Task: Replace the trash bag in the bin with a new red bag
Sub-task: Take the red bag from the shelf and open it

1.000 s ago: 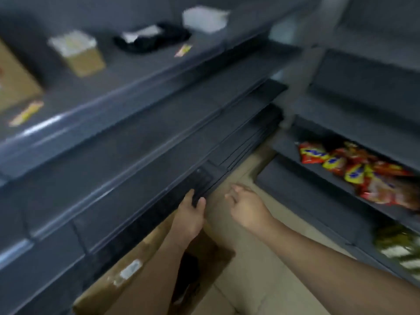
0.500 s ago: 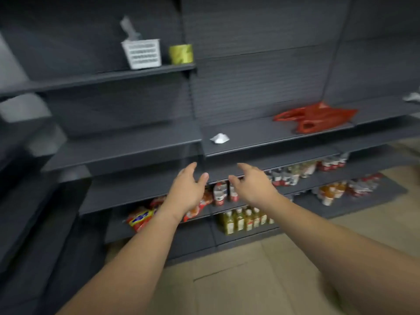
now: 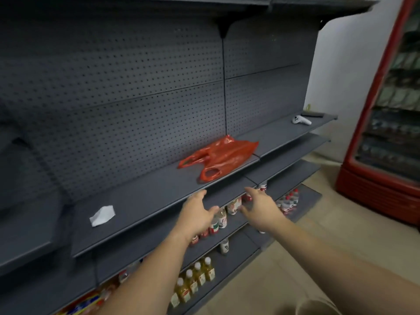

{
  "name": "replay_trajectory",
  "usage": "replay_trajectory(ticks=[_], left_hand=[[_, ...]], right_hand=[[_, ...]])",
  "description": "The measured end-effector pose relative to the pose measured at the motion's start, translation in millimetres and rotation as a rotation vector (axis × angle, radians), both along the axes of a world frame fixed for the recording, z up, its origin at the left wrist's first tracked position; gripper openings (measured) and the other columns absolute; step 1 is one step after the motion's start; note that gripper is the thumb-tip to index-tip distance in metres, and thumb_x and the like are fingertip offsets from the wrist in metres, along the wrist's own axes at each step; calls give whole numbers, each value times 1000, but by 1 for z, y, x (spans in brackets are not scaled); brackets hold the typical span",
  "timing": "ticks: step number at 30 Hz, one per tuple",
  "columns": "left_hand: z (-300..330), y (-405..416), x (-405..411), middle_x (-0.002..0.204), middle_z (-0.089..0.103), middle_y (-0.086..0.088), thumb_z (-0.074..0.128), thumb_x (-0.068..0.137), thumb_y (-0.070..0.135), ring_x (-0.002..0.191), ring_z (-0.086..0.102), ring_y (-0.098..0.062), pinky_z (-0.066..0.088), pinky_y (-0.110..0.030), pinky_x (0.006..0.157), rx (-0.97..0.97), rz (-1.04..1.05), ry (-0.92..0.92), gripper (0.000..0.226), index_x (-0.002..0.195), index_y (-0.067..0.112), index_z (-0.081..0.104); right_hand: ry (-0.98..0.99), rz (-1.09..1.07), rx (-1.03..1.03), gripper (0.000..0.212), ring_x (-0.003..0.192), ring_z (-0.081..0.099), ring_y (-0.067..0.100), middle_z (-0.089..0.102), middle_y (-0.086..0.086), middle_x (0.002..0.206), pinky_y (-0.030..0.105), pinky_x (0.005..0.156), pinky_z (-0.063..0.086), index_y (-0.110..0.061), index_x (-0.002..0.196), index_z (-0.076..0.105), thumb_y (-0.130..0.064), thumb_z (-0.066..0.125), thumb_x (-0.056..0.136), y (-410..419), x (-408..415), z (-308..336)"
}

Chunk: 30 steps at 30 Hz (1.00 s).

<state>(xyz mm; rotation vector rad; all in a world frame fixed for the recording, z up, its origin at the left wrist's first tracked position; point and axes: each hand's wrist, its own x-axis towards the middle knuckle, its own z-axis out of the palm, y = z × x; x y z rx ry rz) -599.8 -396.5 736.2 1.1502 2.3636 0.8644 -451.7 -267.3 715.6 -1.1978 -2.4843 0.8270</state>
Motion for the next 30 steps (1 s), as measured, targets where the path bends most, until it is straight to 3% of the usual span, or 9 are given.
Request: replay_trajectory(ticks=[5,10,16,19,24,27,30], left_hand=[[-26,72,-80,163,27,-8,65,93,39,149,28,-26,25,-40,120,-86,63,5,77,156,16,27],[-53,137,-179,164,25,-9,66,92,39,150,25,-30,23,-45,122,-112,119,58,81,157,18,23],[-80,207,-277,163,26,-12,64,94,34,150,24,-31,22,-46,121,-116,144,96,79,157,14,22],[-94,232,-308,160,30,-15,65,94,31,147,29,-34,25,-48,121,-143,145,91,77,156,11,24],[-127,260,-341,142,53,-14,67,87,39,131,51,-36,41,-53,111,-202,126,121,67,144,13,43],[-142,270,-348,144,52,-11,66,86,43,131,50,-35,40,-55,110,-235,108,179,68,144,17,43],[-139,275,-341,134,55,-13,66,90,33,122,56,-36,43,-52,107,-198,94,207,50,134,14,52]], right_hand=[[-43,37,-40,80,144,28,31,23,11,160,42,114,33,-21,153,22,-39,62,87,67,-63,-28],[-88,70,88,87,147,13,33,8,8,164,55,114,24,-31,153,14,-41,67,85,118,-139,-51],[-5,-98,133,81,130,36,31,37,6,142,50,108,30,-24,144,34,-61,62,78,144,-224,-78],[-28,-119,141,79,126,38,30,41,5,136,49,104,29,-19,138,42,-68,55,78,139,-249,-94],[-58,-195,125,78,123,39,27,47,2,129,49,101,24,-18,129,48,-77,44,77,138,-274,-116],[-66,-236,132,75,120,40,27,50,2,123,49,99,20,-17,122,54,-77,41,79,142,-280,-121],[-62,-244,172,66,117,39,25,49,1,118,46,92,16,-19,111,63,-73,42,82,143,-286,-122]])
